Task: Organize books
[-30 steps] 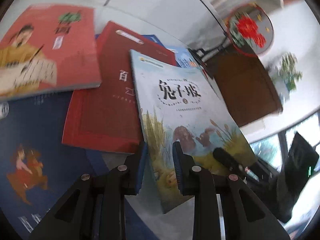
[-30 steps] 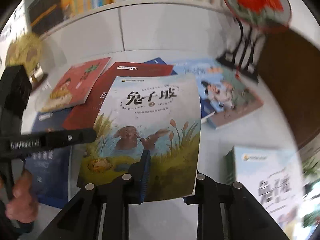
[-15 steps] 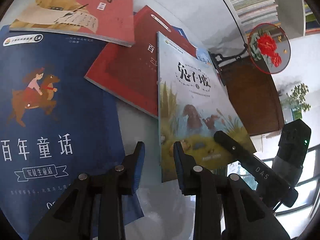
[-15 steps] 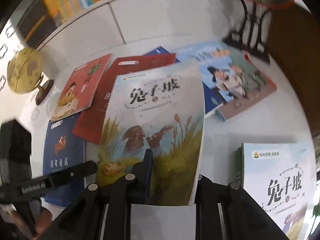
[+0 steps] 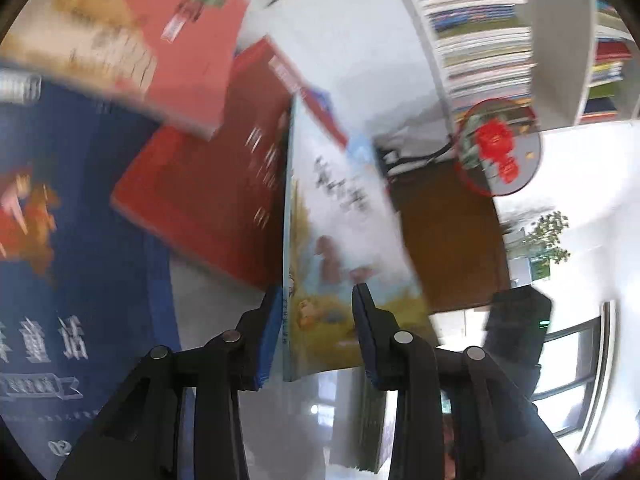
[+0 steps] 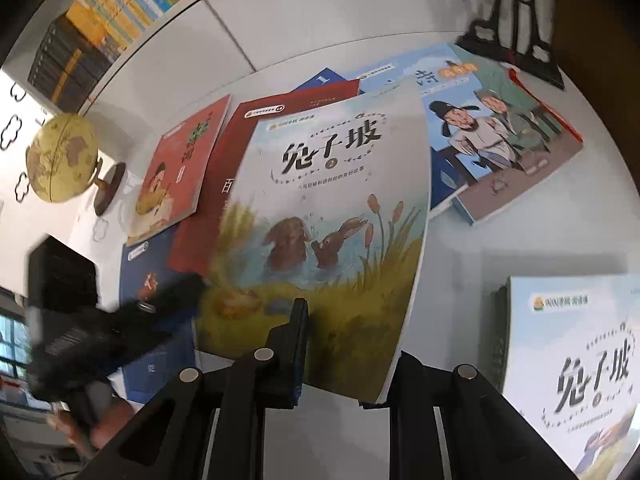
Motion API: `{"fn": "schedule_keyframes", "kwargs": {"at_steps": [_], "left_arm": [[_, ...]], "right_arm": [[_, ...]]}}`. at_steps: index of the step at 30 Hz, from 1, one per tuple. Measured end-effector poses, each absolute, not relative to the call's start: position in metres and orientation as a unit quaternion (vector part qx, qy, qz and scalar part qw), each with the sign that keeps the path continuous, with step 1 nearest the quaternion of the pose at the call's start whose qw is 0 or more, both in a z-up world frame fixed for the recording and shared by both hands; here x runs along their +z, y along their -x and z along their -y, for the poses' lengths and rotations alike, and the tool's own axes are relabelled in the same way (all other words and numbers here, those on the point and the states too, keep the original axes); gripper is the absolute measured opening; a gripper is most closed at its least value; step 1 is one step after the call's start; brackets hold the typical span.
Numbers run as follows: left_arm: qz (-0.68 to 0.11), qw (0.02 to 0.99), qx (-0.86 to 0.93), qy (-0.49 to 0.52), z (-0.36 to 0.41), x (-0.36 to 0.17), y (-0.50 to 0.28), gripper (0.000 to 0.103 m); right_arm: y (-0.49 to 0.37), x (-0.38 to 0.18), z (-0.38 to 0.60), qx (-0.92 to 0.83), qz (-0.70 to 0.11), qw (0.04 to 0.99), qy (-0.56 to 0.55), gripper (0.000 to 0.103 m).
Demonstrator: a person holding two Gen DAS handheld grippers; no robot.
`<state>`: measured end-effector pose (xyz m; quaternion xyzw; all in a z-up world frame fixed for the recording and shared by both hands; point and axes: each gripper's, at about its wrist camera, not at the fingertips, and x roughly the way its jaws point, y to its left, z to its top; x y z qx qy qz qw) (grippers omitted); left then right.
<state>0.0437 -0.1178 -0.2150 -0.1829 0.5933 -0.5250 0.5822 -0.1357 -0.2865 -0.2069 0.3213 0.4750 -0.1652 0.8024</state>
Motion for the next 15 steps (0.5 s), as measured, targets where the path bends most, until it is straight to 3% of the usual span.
{"fn": "schedule_keyframes", "kwargs": {"at_steps": [3,4,6,10,15], "left_arm": [[-0.582,0.608,-0.521,0.142,0.123,-0.207,-0.048,0.031],[-0.590,0.606,-0.517,0.131,0.126,-0.210,-0.050,0.031],[-0.598,0.611,-0.507,0.108,0.131,-0.218,-0.052,0.031],[-0.584,0.625,-0.514,0.065,0.132,-0.208,-0.057,0.031],[-0.574,0.632,-0.519,0.033,0.153,-0.197,-0.063,0.034]], "right_arm": [[0.121,-0.211,0.281,-0.158,-0.489,0.809,-0.284,0.025],[0.119,-0.213,0.282,-0.159,-0.502,0.803,-0.278,0.037],[0.123,-0.218,0.287,-0.154,-0.520,0.793,-0.277,0.050],[0.152,-0.215,0.306,-0.168,-0.536,0.786,-0.259,0.051],[0.149,-0.200,0.350,-0.193,-0.487,0.804,-0.281,0.051]]}}
